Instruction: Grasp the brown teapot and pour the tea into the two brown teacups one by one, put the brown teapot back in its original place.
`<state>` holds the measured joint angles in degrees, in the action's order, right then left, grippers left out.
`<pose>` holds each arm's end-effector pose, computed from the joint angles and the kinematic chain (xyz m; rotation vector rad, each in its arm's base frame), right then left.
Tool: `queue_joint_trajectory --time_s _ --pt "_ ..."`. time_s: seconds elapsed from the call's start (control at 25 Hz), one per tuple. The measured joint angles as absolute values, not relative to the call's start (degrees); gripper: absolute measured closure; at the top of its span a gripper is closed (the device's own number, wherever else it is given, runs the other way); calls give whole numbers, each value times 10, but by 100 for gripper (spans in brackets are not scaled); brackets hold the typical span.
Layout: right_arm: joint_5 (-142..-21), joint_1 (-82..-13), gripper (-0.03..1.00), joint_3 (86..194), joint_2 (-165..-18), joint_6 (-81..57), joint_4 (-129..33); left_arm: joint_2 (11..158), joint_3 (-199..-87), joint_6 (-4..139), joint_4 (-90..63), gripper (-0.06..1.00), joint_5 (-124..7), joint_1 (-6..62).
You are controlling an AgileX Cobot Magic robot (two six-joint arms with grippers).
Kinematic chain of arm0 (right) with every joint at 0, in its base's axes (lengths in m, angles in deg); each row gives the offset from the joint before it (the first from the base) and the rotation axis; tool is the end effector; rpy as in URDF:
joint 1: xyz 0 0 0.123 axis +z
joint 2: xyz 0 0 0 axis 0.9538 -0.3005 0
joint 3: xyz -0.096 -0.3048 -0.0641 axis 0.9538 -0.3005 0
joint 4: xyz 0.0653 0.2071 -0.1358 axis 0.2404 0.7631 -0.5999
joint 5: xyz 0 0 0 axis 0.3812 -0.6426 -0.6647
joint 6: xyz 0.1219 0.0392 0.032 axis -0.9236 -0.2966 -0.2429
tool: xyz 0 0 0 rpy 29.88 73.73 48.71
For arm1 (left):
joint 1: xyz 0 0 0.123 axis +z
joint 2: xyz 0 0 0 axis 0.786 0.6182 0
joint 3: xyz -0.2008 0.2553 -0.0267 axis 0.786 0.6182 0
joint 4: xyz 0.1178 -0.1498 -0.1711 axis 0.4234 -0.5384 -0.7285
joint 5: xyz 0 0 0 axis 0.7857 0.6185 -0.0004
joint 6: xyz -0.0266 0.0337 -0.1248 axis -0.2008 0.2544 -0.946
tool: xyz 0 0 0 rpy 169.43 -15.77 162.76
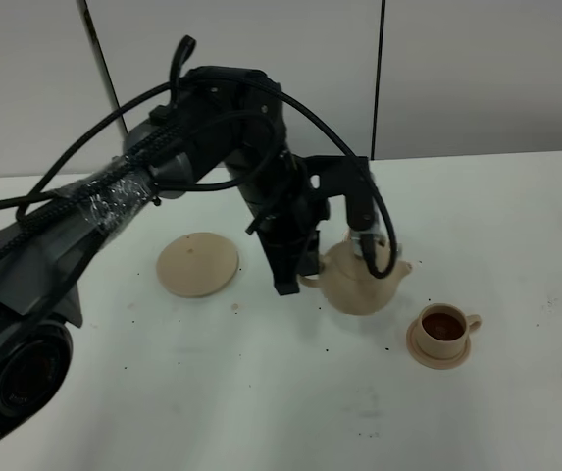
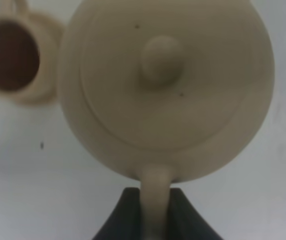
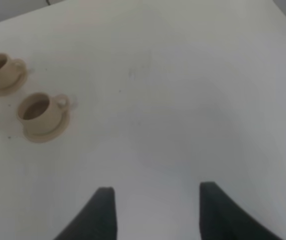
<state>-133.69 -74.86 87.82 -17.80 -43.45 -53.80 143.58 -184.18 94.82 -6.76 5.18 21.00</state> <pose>-0.0056 0.0049 0.2551 0.1925 2.0544 0.1158 0.4555 -0.2885 0.2057 2.0179 1.9886 -0.0491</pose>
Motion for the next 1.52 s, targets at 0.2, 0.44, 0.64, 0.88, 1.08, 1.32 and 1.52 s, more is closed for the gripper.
queue_joint_trajectory --time_s 0.2,0.44,0.64,0.88,1.08,1.32,1.52 --pt "-1337 -749 59 878 -178 -434 -538 1436 -1842 949 -66 78 57 241" --pt "-1337 -749 59 878 -178 -434 -538 1436 -1842 955 -66 78 59 276" --pt "-1337 -749 59 878 -178 -434 -538 1436 -1842 958 -66 78 59 305" --pt "-1337 -749 59 878 -178 -435 -538 1436 -1842 959 -58 78 59 341" --pt "-1337 -749 59 878 -178 -435 -538 1436 -1842 960 -43 78 59 364" --pt "-1337 -749 59 878 -178 -435 -538 1436 -1842 961 -29 78 59 381" --pt "-1337 -749 59 878 -178 -435 -538 1436 -1842 959 -14 78 59 390"
